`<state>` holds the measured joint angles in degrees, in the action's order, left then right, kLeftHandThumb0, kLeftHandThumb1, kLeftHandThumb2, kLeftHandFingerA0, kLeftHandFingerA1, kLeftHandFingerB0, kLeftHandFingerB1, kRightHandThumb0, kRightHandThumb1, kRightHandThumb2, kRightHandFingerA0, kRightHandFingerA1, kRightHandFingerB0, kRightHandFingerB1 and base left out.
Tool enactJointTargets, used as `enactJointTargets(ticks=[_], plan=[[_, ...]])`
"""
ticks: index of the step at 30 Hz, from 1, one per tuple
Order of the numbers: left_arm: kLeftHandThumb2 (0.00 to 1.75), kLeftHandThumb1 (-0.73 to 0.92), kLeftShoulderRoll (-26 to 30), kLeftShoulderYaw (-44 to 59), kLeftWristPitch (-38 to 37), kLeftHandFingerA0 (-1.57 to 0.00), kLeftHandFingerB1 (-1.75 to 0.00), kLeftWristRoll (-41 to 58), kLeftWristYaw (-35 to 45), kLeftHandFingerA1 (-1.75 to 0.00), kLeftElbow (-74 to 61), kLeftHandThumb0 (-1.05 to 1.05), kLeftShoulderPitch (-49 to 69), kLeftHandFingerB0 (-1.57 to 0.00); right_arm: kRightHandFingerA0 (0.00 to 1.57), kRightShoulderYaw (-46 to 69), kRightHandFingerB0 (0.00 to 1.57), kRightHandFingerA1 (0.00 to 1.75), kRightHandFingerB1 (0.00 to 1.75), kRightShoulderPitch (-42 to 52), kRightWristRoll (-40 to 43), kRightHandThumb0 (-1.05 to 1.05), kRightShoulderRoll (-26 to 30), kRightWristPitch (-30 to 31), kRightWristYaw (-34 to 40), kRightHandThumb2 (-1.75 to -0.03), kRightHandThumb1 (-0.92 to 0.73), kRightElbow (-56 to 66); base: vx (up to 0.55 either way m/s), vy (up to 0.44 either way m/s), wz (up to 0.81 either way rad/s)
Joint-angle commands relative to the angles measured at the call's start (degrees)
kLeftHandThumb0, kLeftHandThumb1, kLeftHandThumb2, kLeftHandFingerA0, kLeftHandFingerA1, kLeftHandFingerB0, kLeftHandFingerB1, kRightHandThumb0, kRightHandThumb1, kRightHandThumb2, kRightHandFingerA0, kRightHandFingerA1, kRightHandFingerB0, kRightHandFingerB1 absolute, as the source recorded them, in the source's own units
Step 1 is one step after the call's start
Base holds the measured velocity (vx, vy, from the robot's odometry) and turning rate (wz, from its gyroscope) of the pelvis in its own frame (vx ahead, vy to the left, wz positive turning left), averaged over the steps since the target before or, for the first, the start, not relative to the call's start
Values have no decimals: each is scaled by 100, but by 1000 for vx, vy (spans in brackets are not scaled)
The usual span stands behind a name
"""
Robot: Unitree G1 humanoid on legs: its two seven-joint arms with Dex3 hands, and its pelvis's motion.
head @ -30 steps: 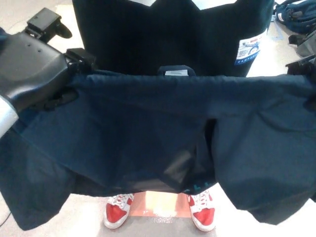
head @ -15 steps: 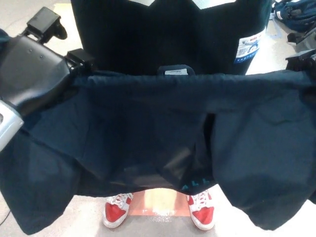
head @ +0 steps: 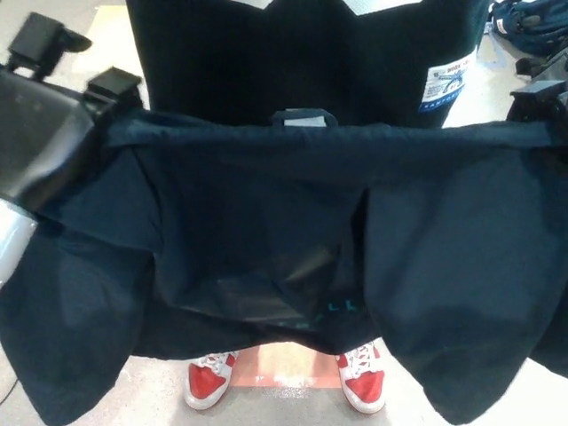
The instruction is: A person hands a coat to the robot and the robot grabs it with both hands and holds it while the person wears the coat.
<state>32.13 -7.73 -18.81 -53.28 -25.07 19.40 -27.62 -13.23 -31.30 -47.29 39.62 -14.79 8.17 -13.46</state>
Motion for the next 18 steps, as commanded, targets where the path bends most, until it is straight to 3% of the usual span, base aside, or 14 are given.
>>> enactJointTargets(ticks=[1, 2, 3, 4, 6, 7, 9, 10, 12, 14, 15, 16, 17, 18], plan=[[55, 73, -55, 512, 481, -71, -154, 661, -9, -175, 353, 2, 66, -45, 74, 34, 66, 167, 119, -162, -281, -8, 42, -68, 675, -58, -71, -397, 0, 0, 0], [73, 59, -54, 519, 473, -111, -127, 643, -28, -154, 375, -9, 59, -65, 75, 33, 64, 170, 123, -174, -286, -7, 30, -81, 711, -58, -71, -426, 0, 0, 0], [73, 59, -47, 520, 460, -111, -127, 619, -63, -154, 406, -9, 50, -65, 75, 33, 64, 170, 123, -189, -291, -7, 12, -97, 757, -58, -71, -462, 0, 0, 0], [57, 66, -10, 486, 323, -75, -156, 512, -371, -175, 540, -6, 7, -47, 78, 41, 69, 170, 112, -229, -263, -7, -36, -172, 886, -58, -70, -555, 0, 0, 0], [56, 66, 31, 430, 273, -80, -151, 351, -671, -175, 634, -5, -28, -49, 78, 51, 69, 170, 113, -247, -250, -7, -99, -196, 997, -58, -71, -620, 0, 0, 0], [58, 66, 81, 360, 247, -79, -155, 225, -828, -175, 682, -10, -40, -48, 81, 55, 75, 169, 101, -254, -271, -7, -147, -224, 1158, -59, -70, -681, 0, 0, 0], [58, 65, 88, 294, 285, -78, -154, 69, -1128, -175, 746, -9, -64, -48, 81, 65, 71, 170, 112, -300, -285, -9, -274, -175, 1386, -59, -71, -803, 0, 0, 0], [58, 64, 90, 263, 282, -76, -155, 18, -1270, -175, 762, -10, -21, -46, 113, 77, 71, 137, 107, -257, -250, -14, -353, -139, 1419, -89, -57, -799, 0, 0, 0], [54, 66, 79, 213, 284, -75, -152, -57, -1514, -175, 836, -5, -16, -46, 116, 110, 70, 142, 110, -214, -227, -14, -489, -114, 1631, -87, -57, -855, 0, 0, 0], [54, 65, 79, 170, 218, -77, -151, -83, -1743, -175, 945, -5, -73, -47, 116, 117, 71, 139, 107, -238, -298, -14, -621, -69, 1981, -88, -55, -981, 0, 0, 0], [56, 67, 91, 144, 184, -78, -150, -93, -1836, -175, 996, -4, -101, -48, 81, 112, 58, 175, 131, -259, -335, -9, -665, -58, 2120, -59, -72, -1045, 0, 0, 0], [56, 67, 101, 122, 165, -78, -150, -97, -1900, -175, 1032, -4, -122, -48, 81, 111, 58, 175, 131, -278, -351, -9, -701, -55, 2221, -59, -72, -1101, 0, 0, 0], [54, 66, 118, 130, 181, -76, -151, -97, -1907, -175, 1000, -5, -80, -47, 116, 109, 69, 141, 109, -274, -337, -15, -754, -50, 2261, -87, -55, -1122, 0, 0, 0], [54, 66, 140, 138, 206, -76, -151, -95, -1910, -175, 960, -5, -26, -47, 116, 107, 69, 141, 109, -267, -319, -15, -813, -48, 2294, -87, -55, -1141, 0, 0, 0]])
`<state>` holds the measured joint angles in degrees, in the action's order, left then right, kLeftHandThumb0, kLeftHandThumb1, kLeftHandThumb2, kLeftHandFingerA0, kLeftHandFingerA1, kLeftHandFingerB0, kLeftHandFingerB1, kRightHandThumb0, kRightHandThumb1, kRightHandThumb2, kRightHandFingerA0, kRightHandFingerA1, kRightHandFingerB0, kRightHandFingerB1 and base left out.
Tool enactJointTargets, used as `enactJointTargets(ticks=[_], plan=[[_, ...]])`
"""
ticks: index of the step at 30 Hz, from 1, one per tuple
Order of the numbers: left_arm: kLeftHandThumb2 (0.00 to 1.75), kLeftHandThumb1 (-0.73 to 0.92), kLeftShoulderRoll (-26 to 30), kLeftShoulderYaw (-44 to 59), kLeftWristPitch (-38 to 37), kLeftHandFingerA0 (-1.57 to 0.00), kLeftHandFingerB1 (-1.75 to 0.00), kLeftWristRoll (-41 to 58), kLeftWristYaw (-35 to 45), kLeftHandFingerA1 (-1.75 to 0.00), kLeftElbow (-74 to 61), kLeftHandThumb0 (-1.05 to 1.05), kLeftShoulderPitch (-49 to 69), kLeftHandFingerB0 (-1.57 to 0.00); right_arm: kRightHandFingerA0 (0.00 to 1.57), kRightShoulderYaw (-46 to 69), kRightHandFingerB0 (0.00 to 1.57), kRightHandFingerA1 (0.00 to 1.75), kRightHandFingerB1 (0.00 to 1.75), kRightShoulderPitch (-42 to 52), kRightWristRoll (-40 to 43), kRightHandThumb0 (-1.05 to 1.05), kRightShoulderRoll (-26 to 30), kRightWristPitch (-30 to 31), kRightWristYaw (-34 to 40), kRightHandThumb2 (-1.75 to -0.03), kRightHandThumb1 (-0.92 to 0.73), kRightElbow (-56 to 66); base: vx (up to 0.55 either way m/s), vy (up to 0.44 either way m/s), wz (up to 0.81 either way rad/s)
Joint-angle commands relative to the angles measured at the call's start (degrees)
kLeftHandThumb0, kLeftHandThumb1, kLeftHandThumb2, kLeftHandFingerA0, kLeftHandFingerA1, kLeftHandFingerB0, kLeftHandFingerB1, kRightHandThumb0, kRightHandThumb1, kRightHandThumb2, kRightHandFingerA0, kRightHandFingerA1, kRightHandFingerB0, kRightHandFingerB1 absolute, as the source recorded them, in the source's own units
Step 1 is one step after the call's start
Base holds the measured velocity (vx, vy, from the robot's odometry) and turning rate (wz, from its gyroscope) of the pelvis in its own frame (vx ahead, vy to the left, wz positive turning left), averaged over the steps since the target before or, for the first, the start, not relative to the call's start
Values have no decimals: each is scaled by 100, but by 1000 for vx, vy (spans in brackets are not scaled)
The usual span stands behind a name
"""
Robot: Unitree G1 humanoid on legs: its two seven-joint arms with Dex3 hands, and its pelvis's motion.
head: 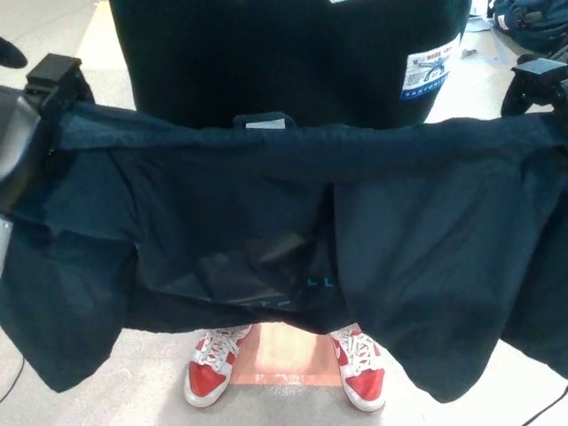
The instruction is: A person hands a coat to the robot and the robot grabs it with both hands and holds it while the person wears the coat.
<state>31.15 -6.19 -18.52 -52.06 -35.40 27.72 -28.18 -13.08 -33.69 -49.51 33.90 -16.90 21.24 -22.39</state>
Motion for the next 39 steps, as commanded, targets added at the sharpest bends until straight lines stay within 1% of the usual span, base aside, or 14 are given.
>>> enactJointTargets(ticks=[1, 4, 6, 7, 9, 10, 13, 15, 22, 23, 29, 35, 37, 39], plan=[[54, 65, 247, -15, 232, -75, -152, -247, -921, -175, 89, -5, 12, -48, 81, 111, 55, 175, 137, -50, -69, -6, -346, 105, 1233, -60, -71, -335, 0, 0, 0], [56, 68, 282, 6, 208, -76, -151, -293, -1119, -175, -19, -7, 9, -51, 117, 111, 68, 144, 112, -14, -102, -10, -531, 245, 1390, -83, -56, -311, 0, 0, 0], [56, 70, 352, 9, 67, -79, -149, -300, -1321, -175, 15, -2, -85, -49, 81, 125, 57, 175, 133, -36, -87, -9, -647, 313, 1449, -62, -74, -313, 0, 0, 0], [58, 72, 368, 32, 19, -74, -152, -257, -1340, -175, -8, -6, -119, -45, 118, 112, 71, 140, 104, -60, -153, -12, -684, 360, 1563, -88, -55, -328, 0, 0, 0], [80, 59, 395, 73, -36, -112, -120, -165, -1286, -148, -105, -14, -184, -64, 84, 179, 63, 175, 123, -60, -37, -9, -761, 348, 1529, -62, -75, -257, 0, 0, 0], [56, 71, 424, 70, -23, -70, -153, -198, -1345, -175, -132, -8, -250, -45, 83, 214, 57, 175, 137, -82, -12, -10, -791, 334, 1608, -62, -77, -257, 0, 0, 0], [76, 58, 462, 119, -85, -108, -123, -119, -1498, -148, -197, -15, -528, -65, 103, 401, 76, 170, 122, -108, 120, -6, -922, 418, 1666, -69, -73, -31, 0, 0, 0], [57, 73, 452, 151, -113, -71, -153, -22, -1461, -175, -241, -10, -600, -47, 104, 466, 77, 169, 122, -98, 83, -5, -948, 429, 1723, -70, -73, 71, 0, 0, 0], [65, 70, 497, 174, -184, -73, -156, -64, -1824, -175, -172, -3, -922, -47, 88, 749, 61, 175, 139, -74, 256, -4, -1007, 355, 1709, -73, -76, 563, 0, 0, 0], [79, 54, 491, 167, -79, -115, -124, -123, -1863, -146, -196, -7, -978, -75, 88, 793, 60, 175, 135, -81, 258, -8, -1004, 411, 1661, -71, -79, 668, 0, 0, 0], [76, 58, 503, 125, 68, -110, -125, -197, -1841, -149, -265, -8, -1083, -70, 118, 954, 67, 146, 109, -99, 280, -20, -928, 505, 1446, -95, -71, 1029, 0, 0, 0], [81, 57, 538, 114, 4, -111, -121, -124, -1777, -144, -267, -10, -1145, -71, 88, 1087, 67, 175, 120, -257, 376, -5, -834, 565, 1186, -74, -73, 1200, 0, 0, 0], [62, 70, 488, 81, -33, -74, -152, -112, -1807, -173, -290, -4, -1104, -53, 90, 1164, 70, 174, 116, -186, 397, -4, -720, 487, 1201, -76, -73, 1269, 0, 0, 0], [83, 53, 469, 26, 7, -116, -123, -214, -1938, -145, -264, -2, -1150, -75, 90, 1238, 65, 174, 130, -252, 441, -7, -600, 345, 1315, -74, -74, 1172, 0, 0, 0]])
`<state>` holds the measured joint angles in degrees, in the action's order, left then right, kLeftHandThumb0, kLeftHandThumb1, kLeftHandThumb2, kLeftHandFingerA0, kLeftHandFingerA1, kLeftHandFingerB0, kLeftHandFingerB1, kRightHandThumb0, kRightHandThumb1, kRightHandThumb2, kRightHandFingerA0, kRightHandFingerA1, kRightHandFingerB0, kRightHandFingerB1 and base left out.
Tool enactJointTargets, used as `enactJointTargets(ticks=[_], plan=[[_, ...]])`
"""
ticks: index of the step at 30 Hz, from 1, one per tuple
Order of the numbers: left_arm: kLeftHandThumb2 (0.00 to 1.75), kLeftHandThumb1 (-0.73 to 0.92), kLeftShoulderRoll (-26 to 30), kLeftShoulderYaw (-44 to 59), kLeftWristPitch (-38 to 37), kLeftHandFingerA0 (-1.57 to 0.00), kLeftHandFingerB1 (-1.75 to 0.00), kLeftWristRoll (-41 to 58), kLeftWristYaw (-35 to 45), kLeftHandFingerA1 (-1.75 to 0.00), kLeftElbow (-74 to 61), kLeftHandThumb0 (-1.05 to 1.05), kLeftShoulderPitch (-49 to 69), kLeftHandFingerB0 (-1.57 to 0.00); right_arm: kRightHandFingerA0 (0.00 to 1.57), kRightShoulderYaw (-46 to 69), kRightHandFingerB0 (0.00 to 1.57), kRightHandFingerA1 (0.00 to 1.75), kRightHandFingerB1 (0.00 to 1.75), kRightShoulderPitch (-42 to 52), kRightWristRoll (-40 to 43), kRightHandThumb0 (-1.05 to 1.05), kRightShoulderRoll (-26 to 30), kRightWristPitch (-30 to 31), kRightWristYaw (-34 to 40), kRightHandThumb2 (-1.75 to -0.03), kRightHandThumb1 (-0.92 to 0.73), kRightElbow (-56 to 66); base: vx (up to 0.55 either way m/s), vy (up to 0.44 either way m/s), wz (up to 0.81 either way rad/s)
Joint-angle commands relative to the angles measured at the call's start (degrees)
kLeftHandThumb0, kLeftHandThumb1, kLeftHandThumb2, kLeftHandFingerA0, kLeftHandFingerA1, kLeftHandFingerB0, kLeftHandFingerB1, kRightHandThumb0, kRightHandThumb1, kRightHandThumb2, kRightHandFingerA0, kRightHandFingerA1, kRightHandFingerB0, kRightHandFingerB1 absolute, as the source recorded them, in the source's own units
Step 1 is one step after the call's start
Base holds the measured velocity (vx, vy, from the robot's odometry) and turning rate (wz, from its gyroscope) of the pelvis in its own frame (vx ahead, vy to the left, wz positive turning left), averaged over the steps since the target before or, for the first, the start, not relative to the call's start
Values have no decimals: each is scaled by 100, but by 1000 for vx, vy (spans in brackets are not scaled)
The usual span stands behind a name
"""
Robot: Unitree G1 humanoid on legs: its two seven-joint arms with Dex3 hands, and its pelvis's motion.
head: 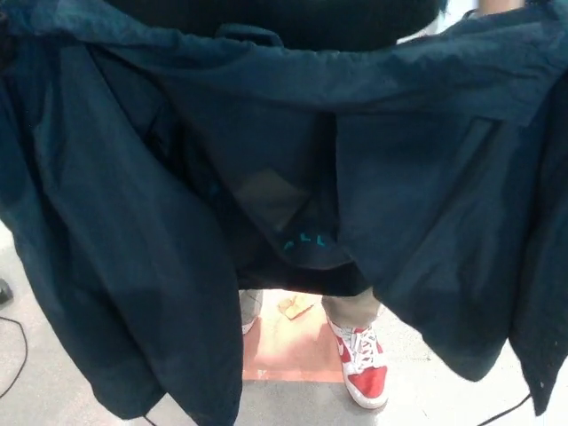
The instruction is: A person hands a coat to the robot and the robot grabs it with both hands and holds it while the person wears the coat.
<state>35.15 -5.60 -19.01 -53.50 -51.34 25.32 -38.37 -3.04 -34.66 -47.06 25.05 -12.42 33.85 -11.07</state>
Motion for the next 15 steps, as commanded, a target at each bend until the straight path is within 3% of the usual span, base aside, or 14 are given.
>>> enactJointTargets(ticks=[1, 2, 3, 4, 6, 7, 10, 11, 12, 13, 14, 15], plan=[[83, 53, 69, -47, 78, -116, -123, -75, -337, -145, -30, -2, -147, -75, 90, 254, 65, 174, 130, -186, 203, -7, 328, -143, 79, -74, -74, -1, 0, 0, 0], [84, 50, 61, -41, 115, -117, -123, -56, -290, -144, -54, 1, -171, -77, 89, 272, 68, 175, 115, -236, 183, -8, 354, -85, 42, -69, -75, 7, 0, 0, 0], [85, 49, 60, -24, 109, -117, -121, 1, -213, -141, -93, 1, -183, -81, 90, 302, 70, 175, 111, -278, 191, -8, 386, -36, -28, -67, -75, 50, 0, 0, 0], [85, 54, 51, -3, 76, -117, -123, 62, -182, -143, -98, -2, -227, -80, 120, 323, 71, 140, 104, -358, 232, -11, 411, -39, -78, -93, -60, 51, 0, 0, 0], [84, 55, 60, 19, 59, -117, -123, 90, -202, -143, -77, -2, -327, -78, 120, 334, 71, 139, 104, -542, 261, -10, 435, -39, -105, -93, -60, 17, 0, 0, 0], [85, 56, 85, 12, 34, -117, -121, 60, -271, -143, -38, -1, -395, -77, 89, 339, 71, 173, 112, -631, 267, -6, 437, -39, -102, -69, -75, 0, 0, 0, 0], [84, 58, 131, 12, 6, -114, -120, 69, -254, -144, 9, -8, -525, -73, 89, 359, 73, 174, 108, -808, 320, -8, 445, -20, -167, -72, -74, -30, 0, 0, 0], [54, 70, 235, 3, -62, -72, -151, 33, -273, -173, 76, -5, -770, -48, 88, 345, 70, 174, 116, -1111, 253, -9, 434, 159, -218, -69, -76, -114, 0, 0, 0], [53, 69, 283, -14, -58, -71, -151, -21, -333, -173, 122, -4, -842, -47, 87, 327, 64, 175, 125, -1208, 255, -11, 437, 163, -238, -64, -76, -173, 0, 0, 0], [54, 65, 324, -26, -70, -70, -137, -35, -345, -171, 162, -10, -906, -54, 87, 316, 61, 175, 130, -1299, 282, -13, 442, 128, -246, -63, -76, -238, 0, 0, 0], [54, 65, 355, -33, -92, -70, -137, -26, -330, -171, 191, -10, -963, -54, 87, 311, 61, 175, 130, -1378, 311, -13, 447, 90, -248, -63, -76, -293, 0, 0, 0], [55, 66, 399, -14, -177, -75, -148, 72, -236, -175, 220, -2, -1088, -50, 87, 275, 63, 175, 127, -1566, 283, -7, 503, 9, -191, -61, -70, -485, 0, 0, 0]])
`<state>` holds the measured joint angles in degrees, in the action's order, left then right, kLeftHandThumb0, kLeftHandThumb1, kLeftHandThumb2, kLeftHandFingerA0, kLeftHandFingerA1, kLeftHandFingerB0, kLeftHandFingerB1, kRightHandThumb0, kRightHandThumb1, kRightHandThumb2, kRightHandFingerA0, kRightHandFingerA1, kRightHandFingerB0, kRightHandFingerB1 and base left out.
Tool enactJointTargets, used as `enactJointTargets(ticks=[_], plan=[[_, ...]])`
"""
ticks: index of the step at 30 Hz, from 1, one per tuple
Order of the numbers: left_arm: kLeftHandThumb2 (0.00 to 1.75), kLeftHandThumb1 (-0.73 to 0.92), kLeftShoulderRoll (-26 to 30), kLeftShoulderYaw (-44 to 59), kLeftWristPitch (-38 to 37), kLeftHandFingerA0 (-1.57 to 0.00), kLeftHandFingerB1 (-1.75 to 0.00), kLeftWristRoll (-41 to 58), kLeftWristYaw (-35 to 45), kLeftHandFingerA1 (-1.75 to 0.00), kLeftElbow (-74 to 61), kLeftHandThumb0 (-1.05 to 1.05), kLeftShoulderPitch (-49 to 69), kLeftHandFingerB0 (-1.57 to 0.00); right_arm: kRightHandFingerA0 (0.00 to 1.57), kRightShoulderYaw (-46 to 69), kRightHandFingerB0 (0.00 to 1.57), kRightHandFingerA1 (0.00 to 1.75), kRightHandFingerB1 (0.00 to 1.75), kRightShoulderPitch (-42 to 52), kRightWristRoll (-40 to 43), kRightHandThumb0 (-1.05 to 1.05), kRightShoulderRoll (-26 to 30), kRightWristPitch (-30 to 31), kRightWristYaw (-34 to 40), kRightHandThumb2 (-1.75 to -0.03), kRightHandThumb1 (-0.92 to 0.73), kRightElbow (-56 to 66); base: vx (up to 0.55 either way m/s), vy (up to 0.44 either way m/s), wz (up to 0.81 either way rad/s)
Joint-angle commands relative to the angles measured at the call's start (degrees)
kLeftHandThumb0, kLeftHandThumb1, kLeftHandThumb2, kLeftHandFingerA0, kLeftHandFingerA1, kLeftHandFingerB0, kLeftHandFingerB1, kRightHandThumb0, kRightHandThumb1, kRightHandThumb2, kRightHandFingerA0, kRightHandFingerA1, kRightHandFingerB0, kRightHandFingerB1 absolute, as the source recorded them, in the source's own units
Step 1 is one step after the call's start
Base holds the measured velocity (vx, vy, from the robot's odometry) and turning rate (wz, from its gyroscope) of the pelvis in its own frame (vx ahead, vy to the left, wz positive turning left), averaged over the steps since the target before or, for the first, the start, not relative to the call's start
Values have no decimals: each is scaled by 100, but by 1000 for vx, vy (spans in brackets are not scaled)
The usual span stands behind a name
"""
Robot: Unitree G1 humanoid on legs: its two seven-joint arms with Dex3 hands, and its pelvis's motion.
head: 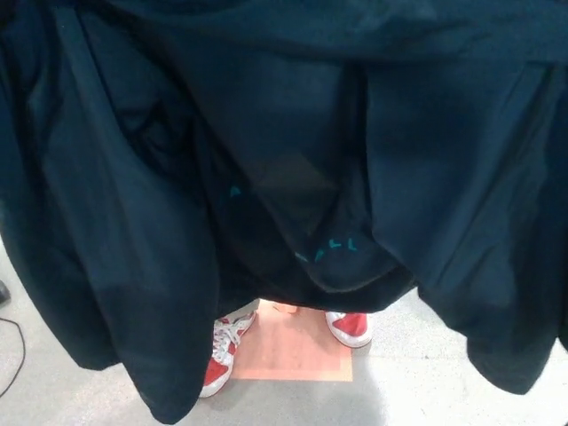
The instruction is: A person hands a coat to the robot and the robot grabs it with both hands and holds it while the person wears the coat.
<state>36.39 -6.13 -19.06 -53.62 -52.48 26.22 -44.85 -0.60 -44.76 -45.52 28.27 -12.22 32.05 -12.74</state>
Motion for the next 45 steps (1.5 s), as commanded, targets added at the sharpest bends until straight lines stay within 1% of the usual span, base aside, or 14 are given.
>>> enactJointTargets(ticks=[1, 2, 3, 5, 7, 8, 17, 21, 23, 26, 33, 36, 44, 45], plan=[[55, 66, 291, 46, -209, -75, -148, 125, -86, -175, 144, -2, -490, -50, 87, 16, 63, 175, 127, -634, 116, -7, 206, -45, 16, -61, -70, -403, 0, 0, 0], [59, 69, 322, 46, -182, -75, -150, 112, -78, -175, 177, -5, -580, -50, 122, 0, 70, 143, 107, -740, 135, -11, 214, -36, -31, -90, -59, -481, 0, 0, 0], [83, 58, 369, 57, -168, -116, -120, 136, 14, -146, 211, -14, -745, -69, 122, -11, 69, 144, 108, -931, 194, -6, 226, -30, -109, -90, -60, -630, 0, 0, 0], [86, 58, 359, 78, -63, -117, -116, 175, 115, -143, 264, -19, -960, -69, 88, -40, 64, 173, 137, -1179, 229, 0, 265, -60, -147, -70, -73, -865, 0, 0, 0], [88, 60, 390, 75, -164, -118, -119, 251, 153, -145, 410, -19, -1163, -71, 122, -71, 73, 141, 111, -1390, 256, -6, 302, -97, -162, -95, -62, -1078, 0, 0, 0], [66, 74, 398, 79, -245, -82, -150, 325, 176, -175, 504, -10, -1269, -54, 124, -102, 72, 143, 112, -1498, 227, -6, 320, -70, -156, -91, -57, -1177, 0, 0, 0], [85, 58, 514, -96, -156, -119, -121, 197, 263, -147, 1302, -14, -2441, -72, 123, -396, 71, 147, 116, -2702, 116, -7, 547, -159, 77, -86, -58, -2696, 0, 0, 0], [70, 72, 504, -256, -232, -82, -157, 256, 306, -175, 1824, -13, -2963, -53, 120, -554, 71, 141, 111, -3154, 133, -7, 688, -258, 79, -87, -54, -3302, 0, 0, 0], [84, 56, 581, -429, -103, -118, -120, 81, 371, -145, 2110, -15, -3276, -71, 120, -617, 71, 141, 111, -3418, 173, -10, 748, -348, 46, -88, -56, -3653, 0, 0, 0], [86, 57, 610, -637, -223, -122, -121, 73, 313, -147, 2626, -15, -3718, -74, 83, -772, 64, 172, 133, -3783, 111, -5, 815, -385, 138, -60, -70, -4078, 0, 0, 0], [59, 62, 574, -1254, -196, -89, -114, -115, 372, -172, 3757, -19, -4910, -72, 83, -1169, 57, 175, 138, -4763, 38, -15, 866, -399, 328, -62, -77, -5189, 0, 0, 0], [63, 64, 558, -1512, -130, -81, -159, -160, 502, -175, 4092, -14, -5334, -49, 80, -1368, 55, 173, 138, -5107, -9, -8, 861, -279, 267, -56, -66, -5500, 0, 0, 0], [90, 49, 450, -1906, 24, -121, -121, -87, 863, -141, 4558, -19, -6080, -83, 84, -1688, 61, 174, 139, -5731, 48, -7, 864, -140, 65, -58, -67, -5946, 0, 0, 0], [72, 59, 439, -1937, 52, -86, -156, -90, 868, -175, 4590, -13, -6131, -55, 84, -1707, 62, 173, 137, -5771, 61, -8, 861, -124, 42, -58, -66, -5968, 0, 0, 0]])
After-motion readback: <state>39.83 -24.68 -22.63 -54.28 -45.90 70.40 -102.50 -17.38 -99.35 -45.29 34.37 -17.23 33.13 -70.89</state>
